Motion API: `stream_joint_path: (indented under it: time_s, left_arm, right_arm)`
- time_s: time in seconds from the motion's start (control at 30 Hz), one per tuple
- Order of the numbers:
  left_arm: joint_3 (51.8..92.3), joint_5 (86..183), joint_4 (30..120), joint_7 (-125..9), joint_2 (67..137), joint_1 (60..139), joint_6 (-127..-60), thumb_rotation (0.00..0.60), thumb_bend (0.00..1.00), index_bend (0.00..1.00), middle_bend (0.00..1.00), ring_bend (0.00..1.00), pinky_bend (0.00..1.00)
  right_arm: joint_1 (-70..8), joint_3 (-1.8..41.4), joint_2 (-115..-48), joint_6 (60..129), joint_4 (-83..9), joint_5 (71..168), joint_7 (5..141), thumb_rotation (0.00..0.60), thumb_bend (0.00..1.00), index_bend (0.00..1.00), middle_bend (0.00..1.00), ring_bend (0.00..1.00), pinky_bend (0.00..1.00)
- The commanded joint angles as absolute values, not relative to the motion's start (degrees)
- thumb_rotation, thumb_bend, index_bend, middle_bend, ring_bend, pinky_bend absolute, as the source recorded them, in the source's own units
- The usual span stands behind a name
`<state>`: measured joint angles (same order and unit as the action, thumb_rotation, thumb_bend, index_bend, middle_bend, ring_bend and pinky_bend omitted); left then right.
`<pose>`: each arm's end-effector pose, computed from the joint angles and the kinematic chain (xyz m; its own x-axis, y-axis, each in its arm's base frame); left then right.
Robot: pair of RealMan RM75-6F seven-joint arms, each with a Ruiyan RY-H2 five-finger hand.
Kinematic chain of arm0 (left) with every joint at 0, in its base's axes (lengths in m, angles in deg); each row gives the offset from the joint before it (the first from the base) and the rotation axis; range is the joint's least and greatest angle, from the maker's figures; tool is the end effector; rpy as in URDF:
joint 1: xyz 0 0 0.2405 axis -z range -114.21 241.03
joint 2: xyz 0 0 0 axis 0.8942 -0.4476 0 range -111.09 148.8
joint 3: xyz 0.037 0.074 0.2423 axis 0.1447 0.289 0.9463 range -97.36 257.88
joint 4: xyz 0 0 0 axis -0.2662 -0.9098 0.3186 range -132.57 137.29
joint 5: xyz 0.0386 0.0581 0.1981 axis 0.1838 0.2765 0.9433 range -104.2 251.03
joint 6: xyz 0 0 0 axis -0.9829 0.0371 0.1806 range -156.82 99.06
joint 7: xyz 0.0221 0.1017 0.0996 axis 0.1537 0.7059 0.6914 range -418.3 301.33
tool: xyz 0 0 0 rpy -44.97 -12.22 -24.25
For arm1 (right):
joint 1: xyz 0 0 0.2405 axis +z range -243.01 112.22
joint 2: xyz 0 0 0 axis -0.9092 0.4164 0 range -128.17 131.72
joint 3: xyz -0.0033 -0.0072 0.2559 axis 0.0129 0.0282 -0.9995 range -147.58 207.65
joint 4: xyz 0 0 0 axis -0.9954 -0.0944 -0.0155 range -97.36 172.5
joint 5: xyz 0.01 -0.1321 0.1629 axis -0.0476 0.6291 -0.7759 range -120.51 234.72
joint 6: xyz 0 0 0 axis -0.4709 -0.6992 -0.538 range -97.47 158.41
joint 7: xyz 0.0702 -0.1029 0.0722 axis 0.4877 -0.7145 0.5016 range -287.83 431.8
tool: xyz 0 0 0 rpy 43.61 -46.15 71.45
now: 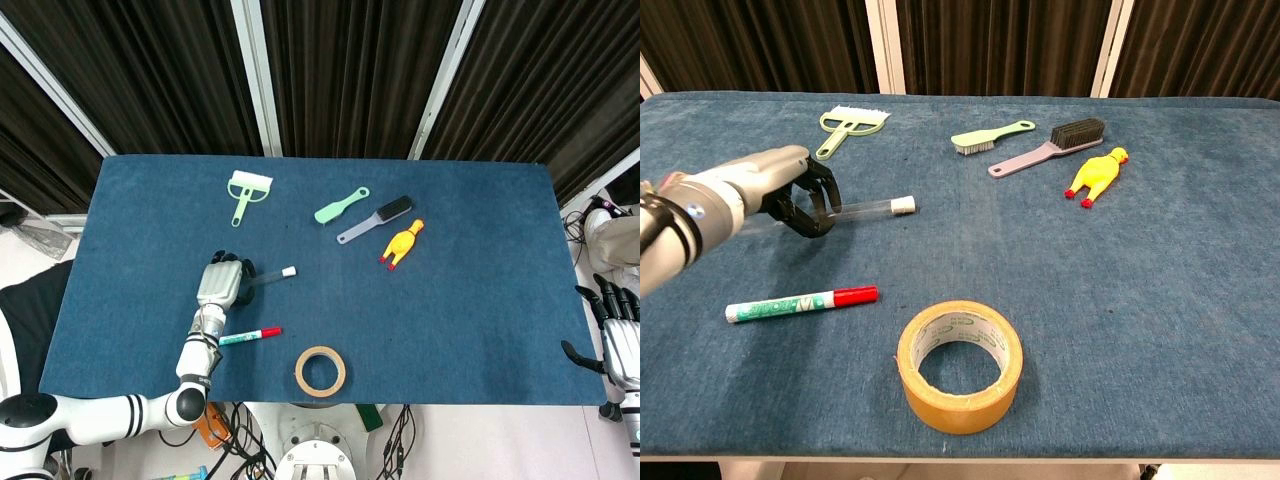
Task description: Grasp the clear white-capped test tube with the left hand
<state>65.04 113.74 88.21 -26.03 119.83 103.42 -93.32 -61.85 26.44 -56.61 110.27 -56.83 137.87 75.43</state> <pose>-0.1509 0.3232 -0.0595 0.2356 0.3560 0.9043 0.9684 -0.0078 -0.2493 -0.3309 -0.1752 0.1836 0.3813 -0.0800 0.9210 -0.9155 0.1056 0.3882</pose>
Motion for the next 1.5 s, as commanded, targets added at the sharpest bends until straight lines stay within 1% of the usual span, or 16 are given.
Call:
stream_joint_path:
  time_s: [0.03, 0.4, 0.63, 0.8, 1.1, 1.33, 1.5]
  left_arm:
    - [64.6, 114.1, 89.9, -27.8, 118.3, 103.0, -92.0, 0.6, 0.43, 0.5, 0.52, 0.18, 0.09]
    - [64.4, 115.2, 93.0, -33.7, 114.0, 102.0, -88.6, 0.6, 0.43, 0.5, 0.52, 0.18, 0.08]
    - [63.4, 115.9, 96.0, -41.0, 109.8, 101.2, -83.6, 0.6, 0.43, 0.5, 0.52, 0.18, 0.09]
    - [62.2, 118.7, 99.2, -46.3, 105.0, 100.4, -81.0, 0.6, 0.43, 0.5, 0.52, 0.18, 0.09]
    - [57.1, 123.3, 106.9, -58.7, 92.7, 98.5, -75.3, 0.6, 0.43, 0.5, 0.52, 0.18, 0.08]
    - [53.8, 124.8, 110.3, -64.6, 84.2, 97.3, -74.8, 0.6, 0.43, 0.5, 0.52, 0.18, 0.08]
    - [53.9, 124.7, 111.3, -66.7, 80.4, 96.7, -74.7, 0.6, 0.43, 0.5, 0.52, 0.18, 0.08]
  right_arm:
    - [-61.9, 26.4, -56.6, 110.3, -56.8, 137.8, 75.4, 0.6, 0.36, 0.21, 0.01, 0.0, 0.0]
    - [-61.8, 26.4, -56.7, 110.2, -56.9, 137.7, 75.3, 0.6, 0.36, 0.21, 0.01, 0.0, 0.0]
    - [-61.8, 26.4, -56.6, 110.0, -57.0, 137.5, 75.2, 0.6, 0.36, 0.21, 0.01, 0.0, 0.0]
    - [-61.8, 26.5, -56.4, 109.8, -57.1, 137.4, 75.2, 0.6, 0.36, 0.21, 0.01, 0.0, 0.0]
    - [-61.9, 26.5, -56.3, 109.9, -57.3, 137.3, 75.3, 0.6, 0.36, 0.21, 0.01, 0.0, 0.0]
    - [-61.9, 26.5, -56.3, 109.8, -57.4, 137.1, 75.1, 0.6, 0.36, 0.21, 0.01, 0.0, 0.0]
    - [-61.9, 26.4, -56.2, 109.8, -57.5, 136.9, 75.5, 0.6, 0.36, 0.21, 0.01, 0.0, 0.0]
